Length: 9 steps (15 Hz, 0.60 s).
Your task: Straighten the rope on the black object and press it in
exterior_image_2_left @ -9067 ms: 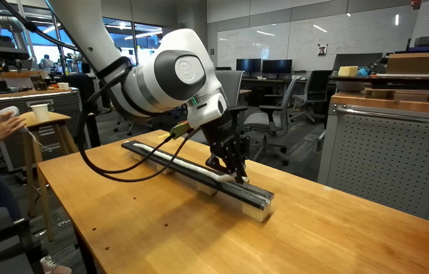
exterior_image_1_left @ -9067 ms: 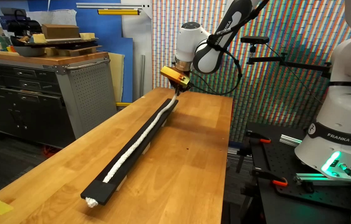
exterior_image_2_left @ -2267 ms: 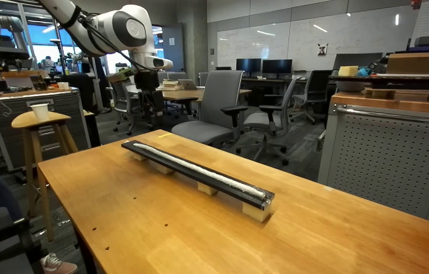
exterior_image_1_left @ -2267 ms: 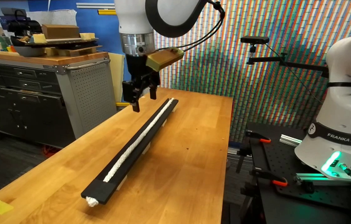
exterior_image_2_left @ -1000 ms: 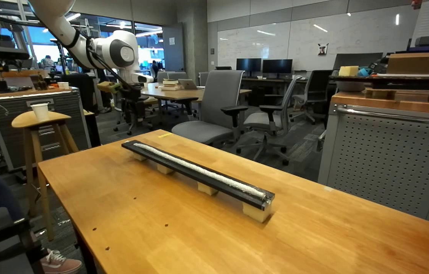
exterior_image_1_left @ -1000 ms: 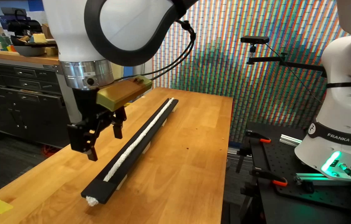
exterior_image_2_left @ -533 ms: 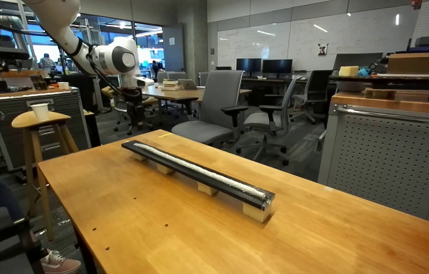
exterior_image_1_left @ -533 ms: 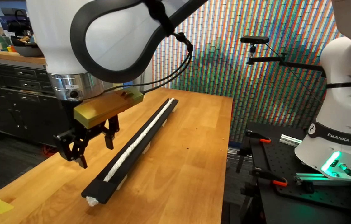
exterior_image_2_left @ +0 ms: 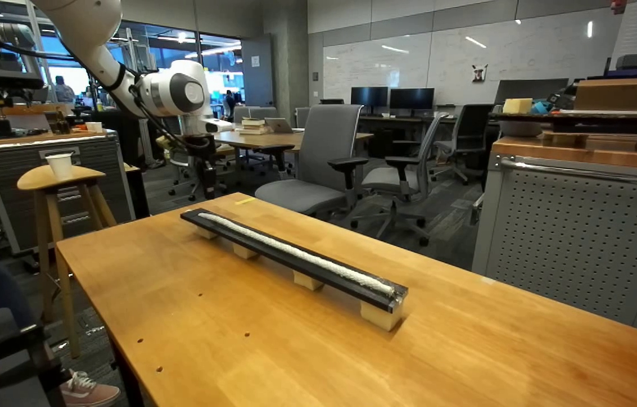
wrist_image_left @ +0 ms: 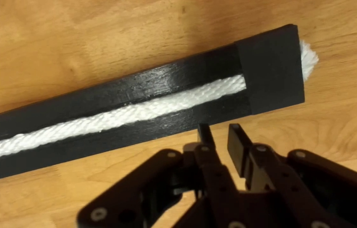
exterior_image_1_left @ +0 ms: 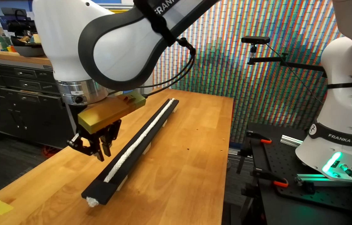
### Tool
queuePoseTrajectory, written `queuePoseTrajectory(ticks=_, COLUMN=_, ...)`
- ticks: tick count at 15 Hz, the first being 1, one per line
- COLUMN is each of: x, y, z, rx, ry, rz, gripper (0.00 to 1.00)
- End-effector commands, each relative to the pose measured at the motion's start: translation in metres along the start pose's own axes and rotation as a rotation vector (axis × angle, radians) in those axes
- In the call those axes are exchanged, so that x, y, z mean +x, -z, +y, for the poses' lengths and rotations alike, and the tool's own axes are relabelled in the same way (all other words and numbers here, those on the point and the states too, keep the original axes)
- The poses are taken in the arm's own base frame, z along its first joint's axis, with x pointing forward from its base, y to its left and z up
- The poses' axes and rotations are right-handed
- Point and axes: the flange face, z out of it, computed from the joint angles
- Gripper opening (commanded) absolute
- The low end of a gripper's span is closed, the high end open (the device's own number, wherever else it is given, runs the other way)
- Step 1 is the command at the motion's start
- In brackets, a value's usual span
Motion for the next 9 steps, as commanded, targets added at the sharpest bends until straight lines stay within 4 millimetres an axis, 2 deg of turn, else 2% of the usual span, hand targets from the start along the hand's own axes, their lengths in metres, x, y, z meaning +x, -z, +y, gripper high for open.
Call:
queuePoseTrajectory(ticks=1, x=-0.005, y=-0.003, z=0.000, rx=-0.025, ry=-0.030, rz=0.032, gripper=0.00)
queuePoseTrajectory(ticks=9, x=-0.025, y=-0.026, z=0.002, rx=-0.056, ry=-0.028, rz=-0.001, gripper=0.00)
